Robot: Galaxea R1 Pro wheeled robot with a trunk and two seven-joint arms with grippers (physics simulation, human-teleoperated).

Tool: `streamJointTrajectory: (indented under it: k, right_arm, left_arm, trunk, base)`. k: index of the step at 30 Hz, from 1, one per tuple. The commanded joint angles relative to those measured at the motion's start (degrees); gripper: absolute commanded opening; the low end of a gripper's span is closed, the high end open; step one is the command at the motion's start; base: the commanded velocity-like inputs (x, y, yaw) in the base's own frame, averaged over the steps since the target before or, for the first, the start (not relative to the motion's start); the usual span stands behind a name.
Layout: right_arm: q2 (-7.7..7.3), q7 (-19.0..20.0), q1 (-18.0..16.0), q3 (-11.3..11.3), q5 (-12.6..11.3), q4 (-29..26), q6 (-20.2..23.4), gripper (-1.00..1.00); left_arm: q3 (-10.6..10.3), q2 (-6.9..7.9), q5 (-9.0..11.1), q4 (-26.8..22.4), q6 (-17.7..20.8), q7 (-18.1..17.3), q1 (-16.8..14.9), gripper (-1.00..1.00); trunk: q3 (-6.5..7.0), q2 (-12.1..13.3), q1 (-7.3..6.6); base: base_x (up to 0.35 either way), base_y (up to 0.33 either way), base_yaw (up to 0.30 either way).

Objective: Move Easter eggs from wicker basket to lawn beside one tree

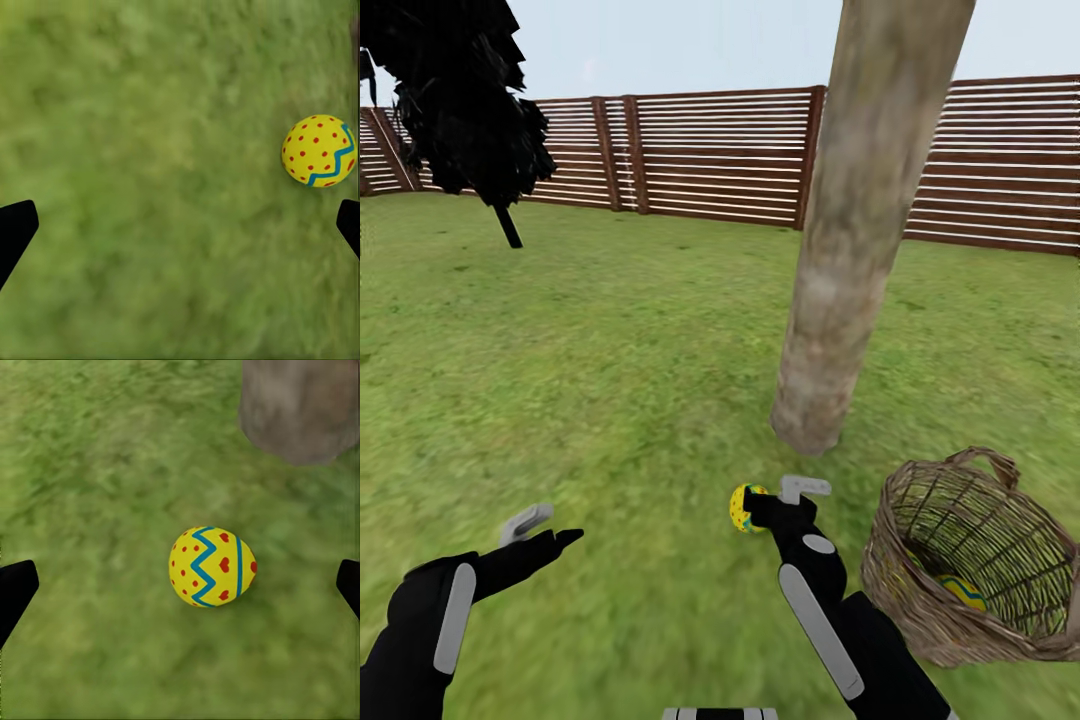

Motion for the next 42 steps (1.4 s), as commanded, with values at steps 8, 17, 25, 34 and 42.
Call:
streamJointTrajectory:
  k: [8,17,25,34,42]
  right_arm:
    - [0.29,-0.4,0.0,0.1,-0.5,-0.8,0.1,1.0]
    - [0.36,-0.5,-1.7,-1.2,-0.5,-3.9,8.0,1.0]
    - [-0.23,-0.3,-20.1,-12.0,-0.9,12.1,19.6,1.0]
    - [-13.56,21.5,-47.6,-13.5,-2.4,52.5,28.9,1.0]
    - [-20.23,41.1,-53.0,13.0,-2.3,54.5,32.1,1.0]
  left_arm:
    - [0.0,-0.01,0.1,0.0,0.4,-0.1,0.0,1.0]
    - [0.0,-0.01,0.1,0.0,0.4,0.0,0.0,1.0]
    - [0.1,-0.01,0.1,0.0,0.3,-0.1,0.0,1.0]
    - [0.1,0.07,0.1,0.1,-1.7,-0.1,0.0,1.0]
    - [0.0,0.03,0.1,0.1,-3.6,-0.2,0.0,1.0]
  trunk:
    - [1.73,0.1,-0.21]
    - [3.73,0.2,-0.45]
    - [4.39,0.3,-0.52]
    - [4.39,0.3,-0.52]
    - [4.39,0.3,-0.52]
  base:
    - [0.0,0.0,0.0]
    - [0.0,0.0,0.0]
    - [0.0,0.0,0.0]
    - [0.0,0.0,0.0]
    - [0.0,0.0,0.0]
